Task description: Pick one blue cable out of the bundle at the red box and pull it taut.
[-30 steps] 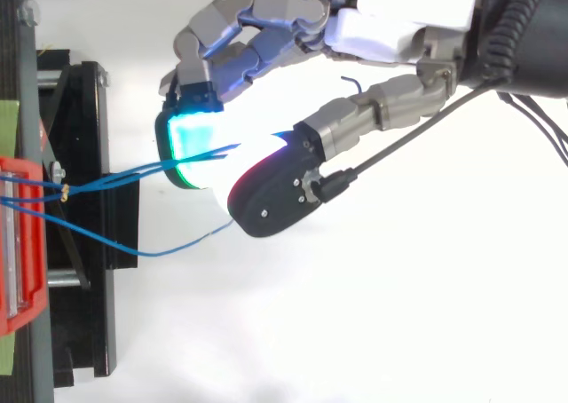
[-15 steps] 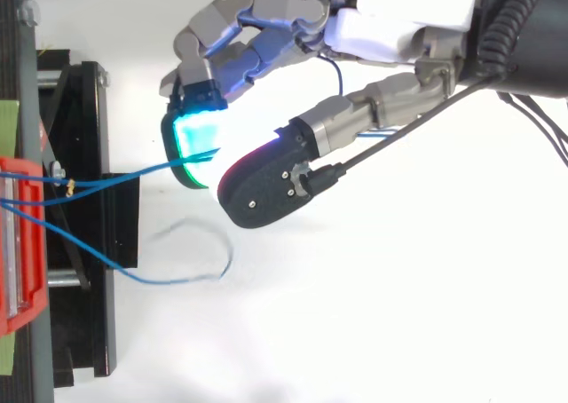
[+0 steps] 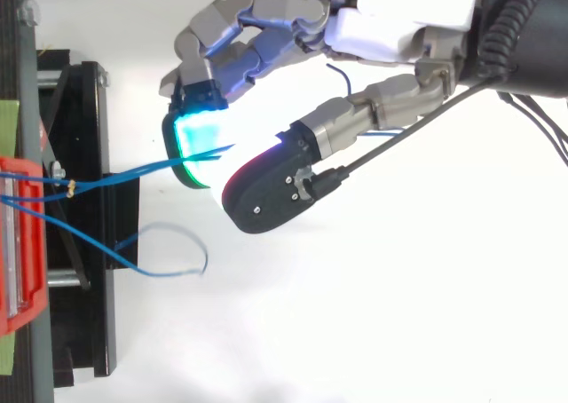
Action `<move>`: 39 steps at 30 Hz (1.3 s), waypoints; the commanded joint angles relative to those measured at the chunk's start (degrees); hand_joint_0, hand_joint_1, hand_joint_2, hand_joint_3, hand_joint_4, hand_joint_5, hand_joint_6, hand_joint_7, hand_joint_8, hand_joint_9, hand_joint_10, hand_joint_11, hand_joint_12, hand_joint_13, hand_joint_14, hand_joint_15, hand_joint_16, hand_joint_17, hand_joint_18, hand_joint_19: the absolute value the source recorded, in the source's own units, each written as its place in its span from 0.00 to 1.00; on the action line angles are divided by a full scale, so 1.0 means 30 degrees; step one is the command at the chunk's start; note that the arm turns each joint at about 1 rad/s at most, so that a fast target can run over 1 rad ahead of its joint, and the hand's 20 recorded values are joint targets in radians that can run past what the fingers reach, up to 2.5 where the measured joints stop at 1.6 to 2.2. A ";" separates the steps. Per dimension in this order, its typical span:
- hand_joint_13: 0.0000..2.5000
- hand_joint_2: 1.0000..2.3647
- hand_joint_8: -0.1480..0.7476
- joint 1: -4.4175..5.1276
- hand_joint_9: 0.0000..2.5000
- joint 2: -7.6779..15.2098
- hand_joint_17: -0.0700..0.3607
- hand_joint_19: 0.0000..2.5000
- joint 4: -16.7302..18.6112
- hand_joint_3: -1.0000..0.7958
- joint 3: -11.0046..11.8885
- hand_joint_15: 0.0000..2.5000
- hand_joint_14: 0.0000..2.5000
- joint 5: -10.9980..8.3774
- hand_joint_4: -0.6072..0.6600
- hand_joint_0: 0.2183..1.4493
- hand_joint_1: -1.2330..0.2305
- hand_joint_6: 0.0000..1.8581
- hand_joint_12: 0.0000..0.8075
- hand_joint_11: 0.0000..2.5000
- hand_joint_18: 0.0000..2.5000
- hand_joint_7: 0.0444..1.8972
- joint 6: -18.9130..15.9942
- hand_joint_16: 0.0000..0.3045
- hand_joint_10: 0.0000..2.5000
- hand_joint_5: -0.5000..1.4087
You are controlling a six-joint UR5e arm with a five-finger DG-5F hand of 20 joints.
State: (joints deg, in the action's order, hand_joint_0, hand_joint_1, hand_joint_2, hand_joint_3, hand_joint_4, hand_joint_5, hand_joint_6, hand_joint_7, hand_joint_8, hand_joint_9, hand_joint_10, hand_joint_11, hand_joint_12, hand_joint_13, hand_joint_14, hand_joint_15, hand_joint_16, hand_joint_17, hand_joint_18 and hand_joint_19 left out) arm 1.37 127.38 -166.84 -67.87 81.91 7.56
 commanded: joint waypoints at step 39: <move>0.16 0.00 0.43 0.0011 0.28 -0.0007 0.45 0.08 0.0007 0.28 0.0064 0.07 0.00 -0.0088 0.49 0.37 0.20 0.48 0.45 0.13 0.16 0.53 -0.0088 0.18 0.00 0.17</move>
State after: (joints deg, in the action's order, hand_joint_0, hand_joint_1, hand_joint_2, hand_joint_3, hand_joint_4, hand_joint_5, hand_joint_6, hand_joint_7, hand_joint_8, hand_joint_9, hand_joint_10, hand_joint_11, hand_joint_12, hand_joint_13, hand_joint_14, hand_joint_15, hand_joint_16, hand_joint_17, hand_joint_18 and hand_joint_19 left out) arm 1.40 127.37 -166.87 -67.70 81.65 7.30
